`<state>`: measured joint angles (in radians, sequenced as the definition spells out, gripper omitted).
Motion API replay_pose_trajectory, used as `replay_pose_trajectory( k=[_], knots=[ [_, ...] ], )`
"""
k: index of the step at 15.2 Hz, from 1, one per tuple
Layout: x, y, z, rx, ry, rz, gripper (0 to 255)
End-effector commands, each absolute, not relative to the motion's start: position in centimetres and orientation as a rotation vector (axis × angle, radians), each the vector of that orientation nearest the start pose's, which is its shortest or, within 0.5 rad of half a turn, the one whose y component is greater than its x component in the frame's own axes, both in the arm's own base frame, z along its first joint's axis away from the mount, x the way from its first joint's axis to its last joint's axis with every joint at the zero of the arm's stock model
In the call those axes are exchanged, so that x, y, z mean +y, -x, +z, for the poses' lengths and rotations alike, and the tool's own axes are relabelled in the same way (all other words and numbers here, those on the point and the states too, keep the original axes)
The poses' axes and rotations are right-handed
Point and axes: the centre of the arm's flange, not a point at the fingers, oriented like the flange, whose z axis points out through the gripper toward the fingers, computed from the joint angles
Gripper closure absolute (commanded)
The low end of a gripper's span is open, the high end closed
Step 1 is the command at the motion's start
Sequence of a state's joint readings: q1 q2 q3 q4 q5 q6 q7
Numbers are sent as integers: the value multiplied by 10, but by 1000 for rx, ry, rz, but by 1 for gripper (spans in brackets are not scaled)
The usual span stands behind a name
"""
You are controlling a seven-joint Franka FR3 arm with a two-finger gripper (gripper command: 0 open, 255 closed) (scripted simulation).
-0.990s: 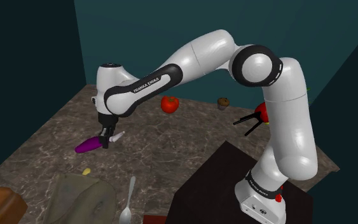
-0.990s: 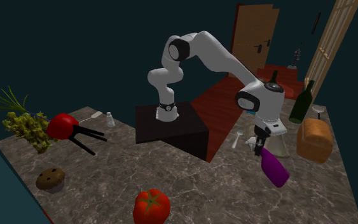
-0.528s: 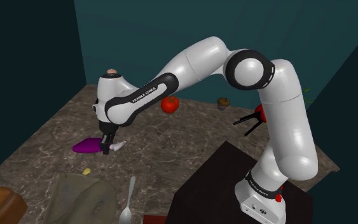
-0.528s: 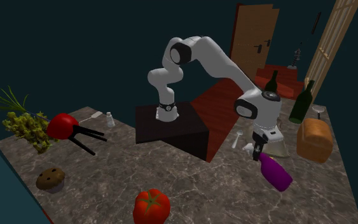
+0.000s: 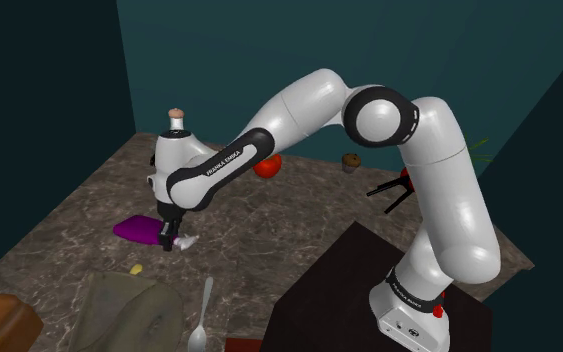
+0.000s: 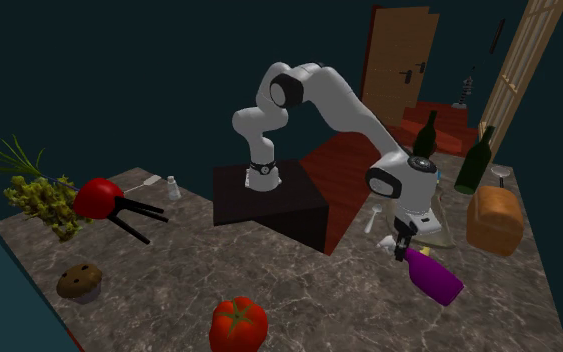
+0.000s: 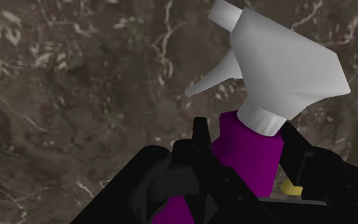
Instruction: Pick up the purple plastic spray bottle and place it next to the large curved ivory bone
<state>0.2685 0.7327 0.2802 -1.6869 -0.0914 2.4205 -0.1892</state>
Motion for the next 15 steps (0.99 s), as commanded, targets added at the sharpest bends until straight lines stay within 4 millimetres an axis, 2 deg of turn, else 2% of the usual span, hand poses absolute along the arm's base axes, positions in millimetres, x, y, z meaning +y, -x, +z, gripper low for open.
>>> replay_pose_trajectory(
  k=[1,6,7,12,15],
  knots=[
    [337,-591,187,-1082,2813,-14,255],
    [337,-591,187,-1082,2813,-14,255],
    [337,-591,187,-1082,2813,-14,0],
    [337,-591,187,-1082,2813,-14,0],
    [333,-593,227,-1082,2813,-14,0]
  ],
)
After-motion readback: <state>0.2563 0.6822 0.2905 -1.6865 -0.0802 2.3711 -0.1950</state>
